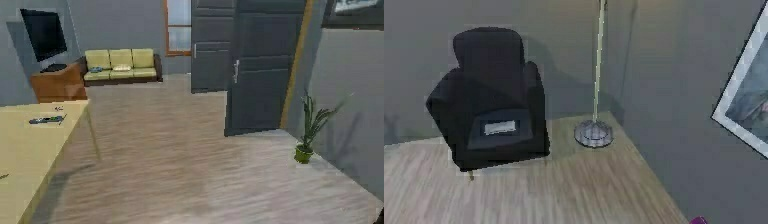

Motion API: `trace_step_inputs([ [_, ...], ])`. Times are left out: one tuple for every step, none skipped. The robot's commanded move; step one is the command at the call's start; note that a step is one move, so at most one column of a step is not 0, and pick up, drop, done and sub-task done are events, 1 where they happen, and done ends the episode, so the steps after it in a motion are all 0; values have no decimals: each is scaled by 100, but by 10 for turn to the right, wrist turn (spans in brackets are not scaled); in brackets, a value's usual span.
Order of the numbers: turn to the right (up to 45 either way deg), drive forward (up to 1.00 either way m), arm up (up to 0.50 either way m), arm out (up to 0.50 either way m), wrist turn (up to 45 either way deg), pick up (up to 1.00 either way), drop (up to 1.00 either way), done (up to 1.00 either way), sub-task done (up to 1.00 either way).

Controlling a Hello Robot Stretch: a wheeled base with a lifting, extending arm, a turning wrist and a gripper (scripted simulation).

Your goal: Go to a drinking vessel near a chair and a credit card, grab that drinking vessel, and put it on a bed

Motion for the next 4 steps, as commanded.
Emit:
trace_step_inputs([
  [0,100,0,0,0,0,0,0,0],
  [0,100,0,0,0,0,0,0,0],
  [60,0,0,0,0,0,0,0,0],
  [0,50,0,0,0,0,0,0,0],
])
